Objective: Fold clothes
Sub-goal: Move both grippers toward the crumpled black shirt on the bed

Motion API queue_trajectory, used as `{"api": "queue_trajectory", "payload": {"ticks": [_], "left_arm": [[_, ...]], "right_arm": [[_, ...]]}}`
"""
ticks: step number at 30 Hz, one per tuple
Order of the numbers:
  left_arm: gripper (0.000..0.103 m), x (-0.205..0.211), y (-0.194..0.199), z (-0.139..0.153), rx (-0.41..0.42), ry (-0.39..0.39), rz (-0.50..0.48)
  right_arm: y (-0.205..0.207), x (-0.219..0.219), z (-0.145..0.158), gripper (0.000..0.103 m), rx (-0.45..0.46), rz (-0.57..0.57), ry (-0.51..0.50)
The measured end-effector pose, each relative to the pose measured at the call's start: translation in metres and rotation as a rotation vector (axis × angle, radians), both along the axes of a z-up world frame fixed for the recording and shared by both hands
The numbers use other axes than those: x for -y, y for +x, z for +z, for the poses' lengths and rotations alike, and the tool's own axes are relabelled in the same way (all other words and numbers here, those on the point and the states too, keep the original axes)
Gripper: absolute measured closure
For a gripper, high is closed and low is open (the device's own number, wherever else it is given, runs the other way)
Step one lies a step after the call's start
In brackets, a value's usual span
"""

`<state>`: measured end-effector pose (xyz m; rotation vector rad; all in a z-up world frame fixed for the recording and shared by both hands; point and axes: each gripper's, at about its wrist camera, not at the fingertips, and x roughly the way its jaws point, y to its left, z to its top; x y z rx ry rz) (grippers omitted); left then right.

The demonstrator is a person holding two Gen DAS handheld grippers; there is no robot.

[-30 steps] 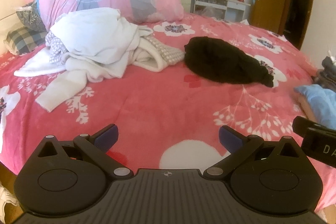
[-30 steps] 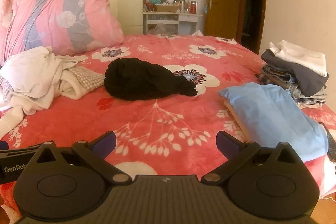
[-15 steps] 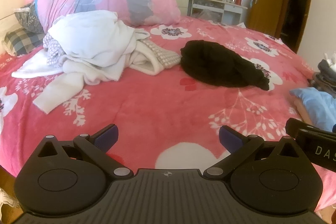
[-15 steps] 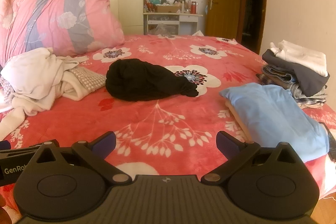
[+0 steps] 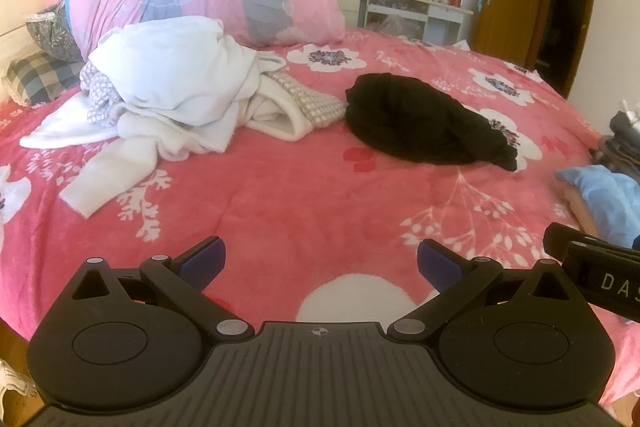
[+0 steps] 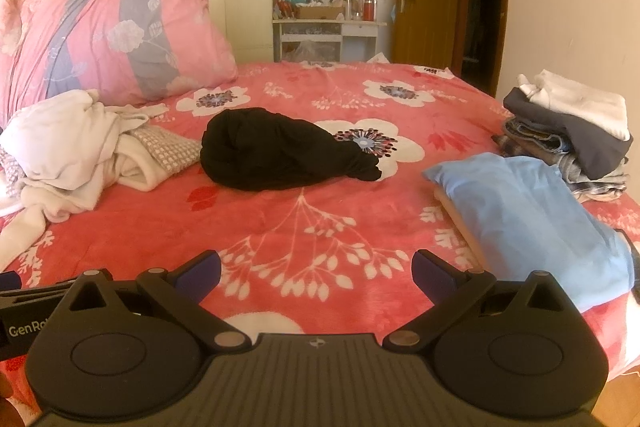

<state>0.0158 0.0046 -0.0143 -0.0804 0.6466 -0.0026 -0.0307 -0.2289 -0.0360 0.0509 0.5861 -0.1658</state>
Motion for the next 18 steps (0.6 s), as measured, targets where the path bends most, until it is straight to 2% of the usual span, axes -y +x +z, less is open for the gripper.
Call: {"api": "queue_trajectory", "payload": {"ticks": [12, 18], "left_arm": [[0.000, -0.001, 0.019, -0.006, -0.018, -0.005, 0.003], [0.000, 0.000, 0.041, -0.018, -0.037, 0.003, 0.002]], "right_arm": [[0.021, 0.002, -0.005, 0.000, -0.012, -0.002, 0.006], [0.041, 0.009, -0.025, 0.000, -0.047, -0.010, 0.013]]}}
